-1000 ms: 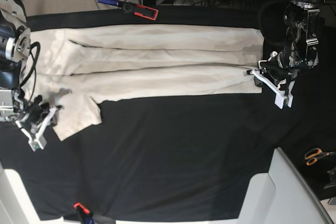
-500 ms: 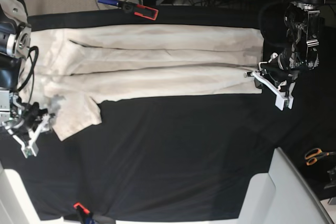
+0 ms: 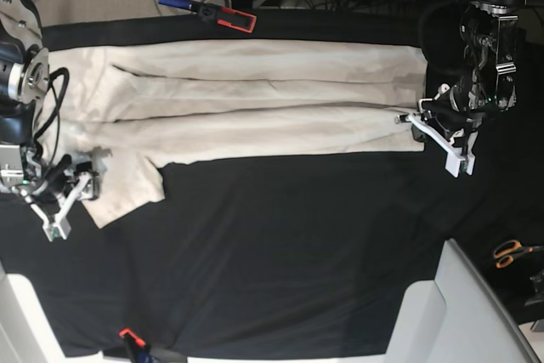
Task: Fold the T-shirt properly
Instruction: 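Grasp the strip corners with both grippers and lift them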
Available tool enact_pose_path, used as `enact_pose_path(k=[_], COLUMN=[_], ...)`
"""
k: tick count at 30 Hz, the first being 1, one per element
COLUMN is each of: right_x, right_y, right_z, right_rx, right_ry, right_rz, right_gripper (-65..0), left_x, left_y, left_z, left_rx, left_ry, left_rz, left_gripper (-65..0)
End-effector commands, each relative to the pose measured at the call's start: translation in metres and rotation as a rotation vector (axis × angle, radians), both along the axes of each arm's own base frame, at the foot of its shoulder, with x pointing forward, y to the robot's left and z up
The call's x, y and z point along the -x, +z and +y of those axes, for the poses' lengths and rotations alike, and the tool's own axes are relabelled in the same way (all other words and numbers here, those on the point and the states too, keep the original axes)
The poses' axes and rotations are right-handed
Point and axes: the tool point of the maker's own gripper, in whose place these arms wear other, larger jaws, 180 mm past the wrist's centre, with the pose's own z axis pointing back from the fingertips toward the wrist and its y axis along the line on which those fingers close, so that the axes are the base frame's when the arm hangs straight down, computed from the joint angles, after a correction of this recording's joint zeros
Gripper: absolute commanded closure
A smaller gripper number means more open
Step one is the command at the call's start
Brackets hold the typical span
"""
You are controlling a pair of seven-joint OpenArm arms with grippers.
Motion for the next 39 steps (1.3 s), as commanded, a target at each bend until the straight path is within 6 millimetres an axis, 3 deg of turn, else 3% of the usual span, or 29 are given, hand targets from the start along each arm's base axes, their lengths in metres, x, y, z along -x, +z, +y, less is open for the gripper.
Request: enact_pose_path(k=[1, 5, 8, 10, 17, 20, 22, 26, 32, 39], right_x=[-0.017, -0.014, -0.016, -0.018, -0.038, -0.031, -0.028, -0.012, 0.019, 0.056], right_y=[0.017, 0.014, 0.016, 0.017, 0.048, 0.057, 0.062, 0.067, 0.064, 0.081], right_z=[-0.009, -0.008, -0.009, -0.009, -0.02, -0.028, -0.019, -0.019, 0.005, -0.001], right_rx=[0.004, -0.001, 0.001, 0.002, 0.067, 0.147, 0.179, 0.25, 0.279, 0.385], right_ry=[-0.018, -0.019, -0.018, -0.017, 0.003, 0.02, 0.039, 0.05, 0.129, 0.107], right_rz=[-0.048, -0.039, -0.046, -0.05, -0.151, -0.137, -0.141, -0.106, -0.024, 0.034], right_gripper=[-36.5, -26.1, -5.9, -0.2, -0.8, -0.8, -0.8, -0.8, -0.8, -0.6], left_x=[-0.009, -0.009, -0.009, -0.009, -0.01, -0.008, -0.006, -0.006, -0.007, -0.007], left_y=[0.011, 0.011, 0.011, 0.011, 0.011, 0.005, 0.002, 0.002, 0.004, 0.004], left_z=[0.008, 0.007, 0.007, 0.007, 0.005, 0.009, 0.01, 0.01, 0.009, 0.009], left_rx=[-0.012, -0.012, -0.011, -0.011, -0.01, -0.009, -0.008, -0.007, -0.007, -0.008], left_ry=[0.002, 0.0, -0.001, -0.001, -0.004, 0.008, 0.013, 0.013, 0.011, 0.009], left_rz=[-0.039, -0.038, -0.038, -0.038, -0.04, -0.021, -0.013, -0.013, -0.017, -0.016], left_gripper=[0.0, 0.0, 0.0, 0.0, 0.0, 0.0, 0.0, 0.0, 0.0, 0.0])
